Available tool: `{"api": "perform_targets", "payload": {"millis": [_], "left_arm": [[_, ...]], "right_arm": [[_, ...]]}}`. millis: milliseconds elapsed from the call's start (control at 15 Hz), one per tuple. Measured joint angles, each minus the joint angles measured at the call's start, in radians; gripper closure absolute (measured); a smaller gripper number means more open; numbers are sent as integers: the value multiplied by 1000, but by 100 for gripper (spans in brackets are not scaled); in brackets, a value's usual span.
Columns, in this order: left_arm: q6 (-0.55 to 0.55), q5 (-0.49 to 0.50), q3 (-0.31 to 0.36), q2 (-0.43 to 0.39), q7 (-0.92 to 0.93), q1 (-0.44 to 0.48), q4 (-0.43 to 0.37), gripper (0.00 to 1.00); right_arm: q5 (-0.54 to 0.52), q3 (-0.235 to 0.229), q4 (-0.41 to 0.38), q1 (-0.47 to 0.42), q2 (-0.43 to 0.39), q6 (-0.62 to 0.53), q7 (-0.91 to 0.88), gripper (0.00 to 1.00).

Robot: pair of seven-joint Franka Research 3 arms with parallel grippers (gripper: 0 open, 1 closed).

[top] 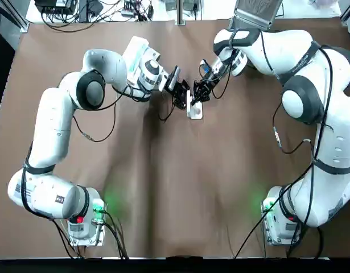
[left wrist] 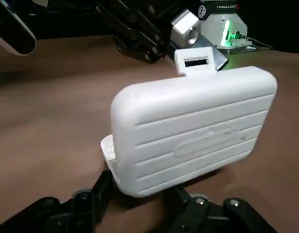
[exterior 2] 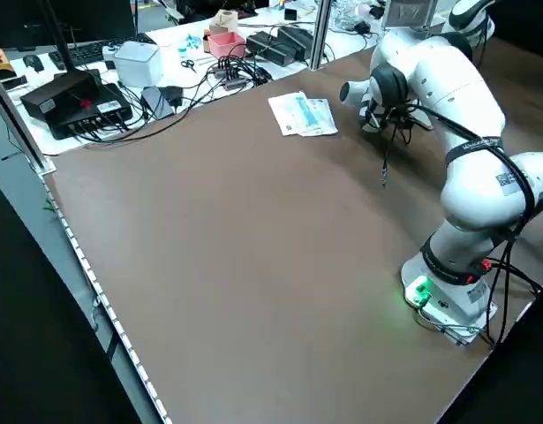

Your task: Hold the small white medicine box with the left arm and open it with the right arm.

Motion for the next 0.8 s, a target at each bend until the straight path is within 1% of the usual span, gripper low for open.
{"api": "perform_targets", "payload": {"millis": [733, 800], "left_arm": [[0, 0, 0, 0, -3, 1, 0, 48], [4, 0, 0, 0, -16, 6, 4, 35]], "right_arm": [[17, 0, 8, 5, 17, 17, 0, 99], [19, 0, 9, 6, 17, 18, 0, 99]]}}
